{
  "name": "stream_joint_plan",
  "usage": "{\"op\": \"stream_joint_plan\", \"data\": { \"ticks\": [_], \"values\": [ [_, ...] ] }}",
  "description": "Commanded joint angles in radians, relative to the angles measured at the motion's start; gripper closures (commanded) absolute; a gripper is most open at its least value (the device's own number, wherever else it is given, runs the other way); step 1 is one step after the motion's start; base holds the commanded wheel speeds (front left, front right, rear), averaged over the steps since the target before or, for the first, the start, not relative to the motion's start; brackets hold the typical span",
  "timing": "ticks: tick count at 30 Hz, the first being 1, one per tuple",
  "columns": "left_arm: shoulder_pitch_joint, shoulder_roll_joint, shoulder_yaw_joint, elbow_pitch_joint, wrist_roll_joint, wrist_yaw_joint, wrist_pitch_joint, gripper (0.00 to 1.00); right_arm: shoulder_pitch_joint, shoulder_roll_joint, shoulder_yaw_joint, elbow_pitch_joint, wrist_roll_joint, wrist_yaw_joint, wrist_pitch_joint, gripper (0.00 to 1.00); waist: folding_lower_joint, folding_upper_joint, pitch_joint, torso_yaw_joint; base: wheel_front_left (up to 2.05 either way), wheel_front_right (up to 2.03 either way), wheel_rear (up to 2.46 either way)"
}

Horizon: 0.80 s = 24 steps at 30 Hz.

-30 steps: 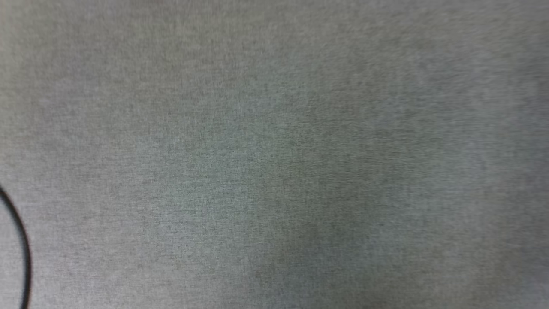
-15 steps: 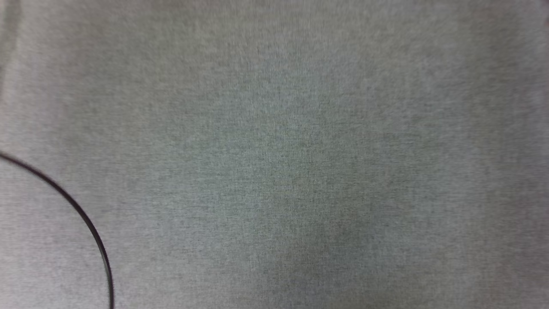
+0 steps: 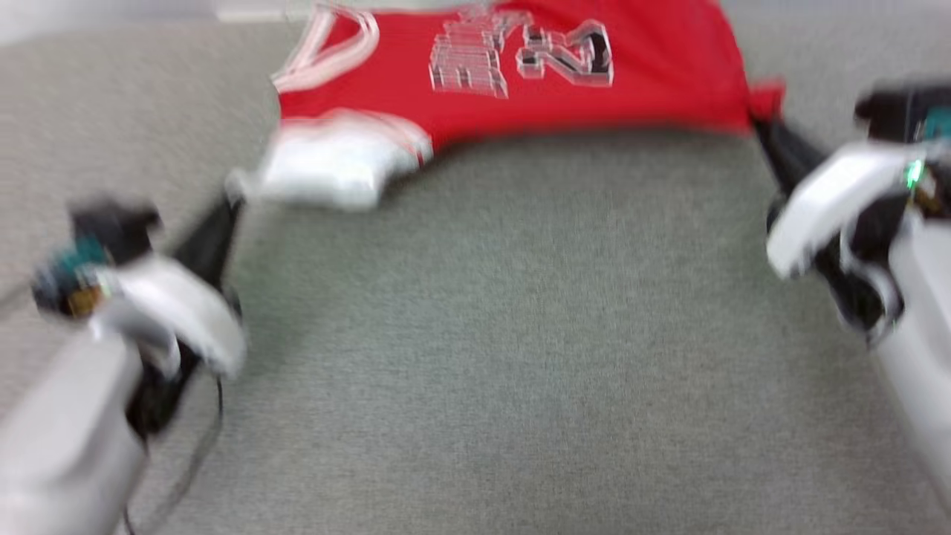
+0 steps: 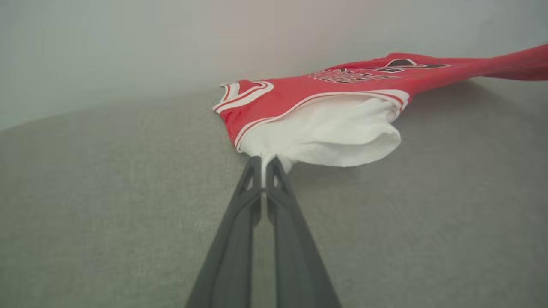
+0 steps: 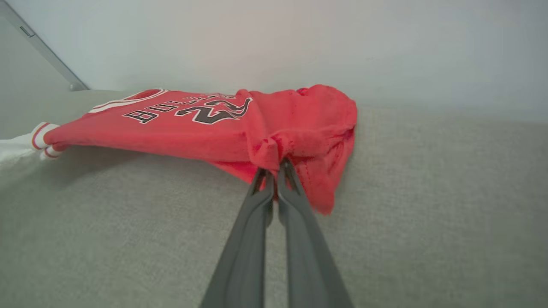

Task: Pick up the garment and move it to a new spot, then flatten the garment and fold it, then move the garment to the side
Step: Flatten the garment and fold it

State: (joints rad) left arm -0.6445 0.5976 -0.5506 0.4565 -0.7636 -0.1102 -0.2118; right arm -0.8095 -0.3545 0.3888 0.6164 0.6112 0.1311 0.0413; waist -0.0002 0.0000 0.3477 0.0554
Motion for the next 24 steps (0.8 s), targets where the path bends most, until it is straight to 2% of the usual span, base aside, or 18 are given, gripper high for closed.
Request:
{"op": "stream_joint_plan", "data": {
  "ticks": [1, 7, 11, 13, 19, 24],
  "values": [
    [0.093, 0.021, -0.016, -0.047, -0.014, 0.020, 0.027, 1.00, 0.070, -0.029, 0.016, -0.025, 0.030, -0.001, 0.011, 1.00, 0.0002, 0.0000, -0.087, 0.024, 0.00, 0.00, 0.00],
    [0.361, 0.103, -0.041, -0.243, -0.075, 0.093, 0.114, 1.00, 0.252, -0.106, 0.072, -0.096, 0.098, -0.001, 0.066, 1.00, 0.0002, 0.0000, -0.170, 0.021, 0.00, 0.00, 0.00],
    [0.500, 0.162, -0.047, -0.377, -0.114, 0.145, 0.166, 1.00, 0.358, -0.138, 0.082, -0.142, 0.138, -0.001, 0.099, 1.00, 0.0002, 0.0000, -0.217, 0.018, 0.00, 0.00, 0.00],
    [0.532, 0.178, -0.051, -0.409, -0.122, 0.156, 0.179, 1.00, 0.381, -0.147, 0.082, -0.156, 0.146, -0.001, 0.107, 1.00, 0.0002, 0.0000, -0.226, 0.016, 0.00, 0.00, 0.00],
    [0.697, 0.244, -0.076, -0.587, -0.170, 0.222, 0.243, 1.00, 0.535, -0.184, 0.046, -0.246, 0.202, -0.001, 0.157, 1.00, 0.0002, 0.0000, -0.287, 0.002, 0.00, 0.00, 0.00],
    [0.805, 0.271, -0.089, -0.690, -0.207, 0.270, 0.260, 1.00, 0.672, -0.208, -0.005, -0.332, 0.225, -0.001, 0.209, 1.00, 0.0002, 0.0000, -0.317, -0.010, 0.00, 0.00, 0.00]
  ]
}}
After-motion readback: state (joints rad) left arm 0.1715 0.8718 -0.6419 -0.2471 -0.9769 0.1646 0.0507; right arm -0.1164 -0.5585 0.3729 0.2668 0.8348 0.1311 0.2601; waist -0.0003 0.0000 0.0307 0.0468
